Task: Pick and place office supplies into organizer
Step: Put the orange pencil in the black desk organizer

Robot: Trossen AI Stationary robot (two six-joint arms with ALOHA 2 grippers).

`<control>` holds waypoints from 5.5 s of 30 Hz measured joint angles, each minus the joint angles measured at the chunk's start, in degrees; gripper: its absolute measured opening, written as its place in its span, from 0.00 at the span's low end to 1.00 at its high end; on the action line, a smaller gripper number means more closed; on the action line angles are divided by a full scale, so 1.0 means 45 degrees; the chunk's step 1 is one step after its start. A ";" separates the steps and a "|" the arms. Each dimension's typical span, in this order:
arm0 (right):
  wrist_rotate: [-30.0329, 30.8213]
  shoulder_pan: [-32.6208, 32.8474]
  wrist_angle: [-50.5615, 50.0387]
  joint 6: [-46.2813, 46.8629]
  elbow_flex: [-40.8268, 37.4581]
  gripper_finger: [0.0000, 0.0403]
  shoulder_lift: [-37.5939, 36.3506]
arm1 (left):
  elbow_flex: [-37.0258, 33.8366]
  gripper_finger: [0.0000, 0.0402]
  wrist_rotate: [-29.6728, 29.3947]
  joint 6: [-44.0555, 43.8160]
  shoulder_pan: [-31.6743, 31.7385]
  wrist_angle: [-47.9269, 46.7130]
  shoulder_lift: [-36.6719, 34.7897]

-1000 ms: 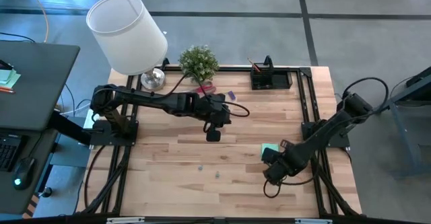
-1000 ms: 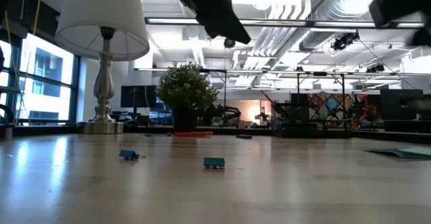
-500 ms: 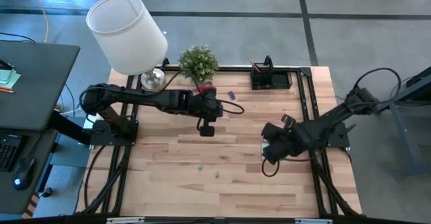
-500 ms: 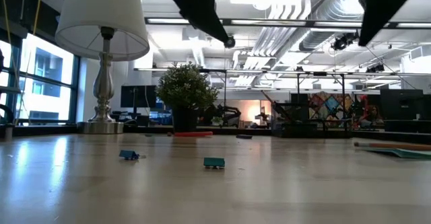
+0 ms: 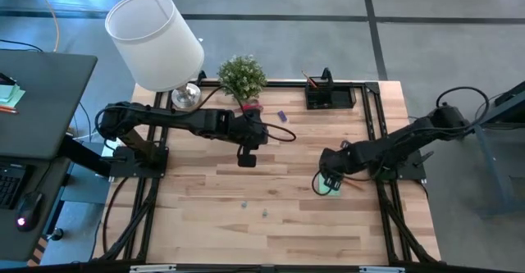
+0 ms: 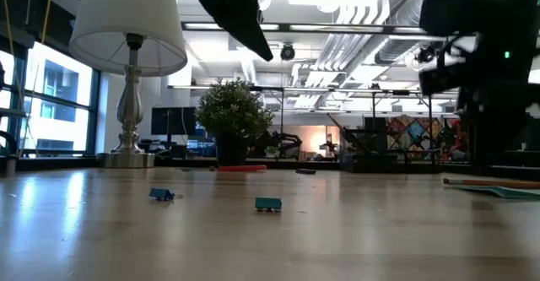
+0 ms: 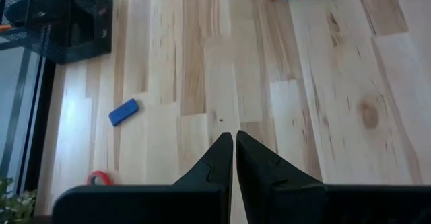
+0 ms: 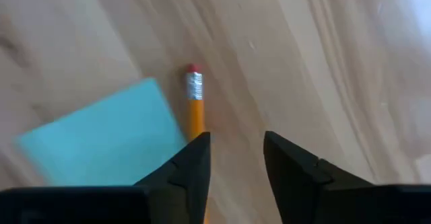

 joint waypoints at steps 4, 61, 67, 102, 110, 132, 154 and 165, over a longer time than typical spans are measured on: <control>-0.0248 -0.0264 0.0305 -0.0377 -0.0370 0.34 -0.0052 | 0.0000 0.02 0.0002 0.0078 0.0000 0.0002 0.0000; -0.1140 -0.0592 0.2996 -0.1399 -0.1492 0.17 -0.0128 | 0.0000 0.02 0.0012 -0.0403 0.0000 -0.0294 0.0019; -0.1130 -0.0592 0.3119 -0.1289 -0.1505 0.09 -0.0120 | -0.0005 0.02 0.0012 -0.0403 0.0000 -0.0275 0.0019; 0.4879 -0.6616 1.2370 -1.2147 0.0801 0.00 -0.5893 | -0.0010 0.02 -0.0993 -0.0253 0.0005 -0.0071 -0.0306; 0.0620 -1.0865 1.6156 -1.2040 -0.0506 0.00 -0.4178 | -0.0010 0.02 -0.0997 0.0156 0.0005 0.0052 -0.0306; -0.4414 -1.5425 2.2149 -1.0054 -0.0506 0.01 0.3015 | -0.0010 0.02 -0.0843 0.0437 0.0005 0.0541 -0.0301; -0.5432 -1.5048 1.8778 -1.0103 -0.0506 0.33 0.2105 | -0.0007 0.02 -0.0841 0.0264 0.0005 0.0381 -0.0296; -0.3352 -1.4841 1.9557 -1.1062 0.0361 0.28 0.1870 | -0.0010 0.02 -0.0843 0.0273 0.0005 0.0684 -0.0291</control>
